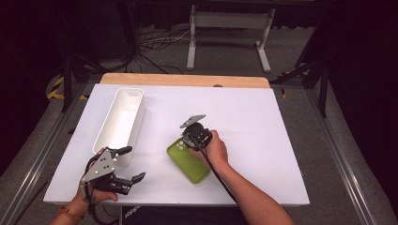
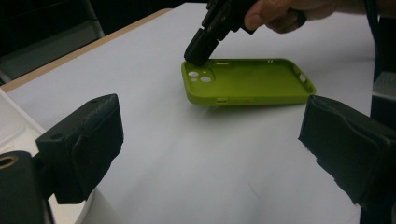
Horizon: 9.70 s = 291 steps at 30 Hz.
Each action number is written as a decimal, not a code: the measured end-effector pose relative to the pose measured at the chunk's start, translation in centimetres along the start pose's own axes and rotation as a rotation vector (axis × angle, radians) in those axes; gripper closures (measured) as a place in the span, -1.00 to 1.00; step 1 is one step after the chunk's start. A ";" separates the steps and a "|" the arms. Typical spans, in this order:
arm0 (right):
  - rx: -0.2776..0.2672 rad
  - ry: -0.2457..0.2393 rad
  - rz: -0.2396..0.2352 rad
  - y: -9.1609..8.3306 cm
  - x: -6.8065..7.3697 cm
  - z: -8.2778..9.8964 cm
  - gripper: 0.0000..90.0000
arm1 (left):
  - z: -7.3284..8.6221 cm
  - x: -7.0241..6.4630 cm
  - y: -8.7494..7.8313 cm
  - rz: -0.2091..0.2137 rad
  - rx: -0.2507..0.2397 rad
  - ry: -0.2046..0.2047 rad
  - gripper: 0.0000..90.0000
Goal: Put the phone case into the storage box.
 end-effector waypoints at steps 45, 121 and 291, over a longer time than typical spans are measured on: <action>-0.517 0.005 0.289 -8.8 1.3 3.2 0.96 | -6.5 -2.2 10.6 0.116 -0.043 -0.267 0.26; -0.486 -0.194 0.171 -11.3 0.4 12.2 -0.29 | -8.5 1.2 3.5 0.039 -0.180 -0.042 0.72; -0.364 -0.184 0.182 -8.1 -0.3 13.9 -0.65 | -5.0 24.0 5.8 -0.323 0.046 -0.091 0.61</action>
Point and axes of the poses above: each handheld gripper's, and its own axes: y roughly forward along the jaws, z roughly out of its underside, x roughly to its left, the point moved 1 cm from there along y, roughly forward along the jaws, and after that the axes turned 6 degrees about -y, right-handed, at the moved point
